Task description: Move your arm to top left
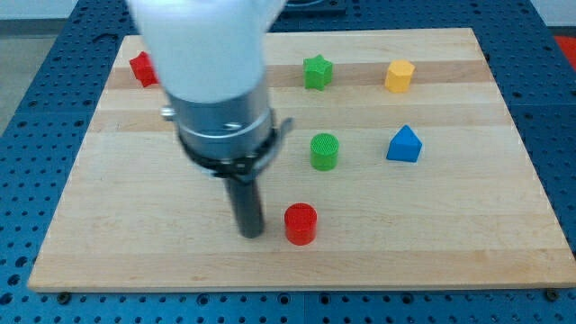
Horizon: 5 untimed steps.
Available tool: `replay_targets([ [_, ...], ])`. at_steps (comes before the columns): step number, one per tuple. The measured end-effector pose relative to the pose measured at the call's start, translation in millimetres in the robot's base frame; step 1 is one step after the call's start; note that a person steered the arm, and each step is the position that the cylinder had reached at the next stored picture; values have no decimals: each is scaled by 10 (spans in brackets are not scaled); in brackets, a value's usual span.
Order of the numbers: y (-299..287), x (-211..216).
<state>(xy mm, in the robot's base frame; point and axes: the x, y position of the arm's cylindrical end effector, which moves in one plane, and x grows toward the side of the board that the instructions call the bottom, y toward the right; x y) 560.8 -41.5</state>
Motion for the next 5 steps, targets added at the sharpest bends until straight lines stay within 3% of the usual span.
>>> replay_targets([
  [2,1714,-13],
  [3,2091,-57],
  [4,1652,-46],
  [5,717,59],
])
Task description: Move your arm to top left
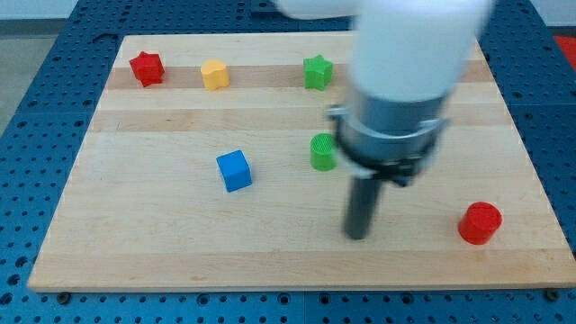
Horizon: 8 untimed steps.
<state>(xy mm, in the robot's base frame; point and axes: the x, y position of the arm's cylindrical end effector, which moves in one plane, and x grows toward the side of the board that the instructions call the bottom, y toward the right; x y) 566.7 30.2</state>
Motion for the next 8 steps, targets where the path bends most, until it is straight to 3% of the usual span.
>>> replay_targets([
  [2,-2173,-39],
  [3,-2801,-500],
  [5,-3328,-1931],
  [6,-3347,-2363],
  [8,-3168,-3735],
])
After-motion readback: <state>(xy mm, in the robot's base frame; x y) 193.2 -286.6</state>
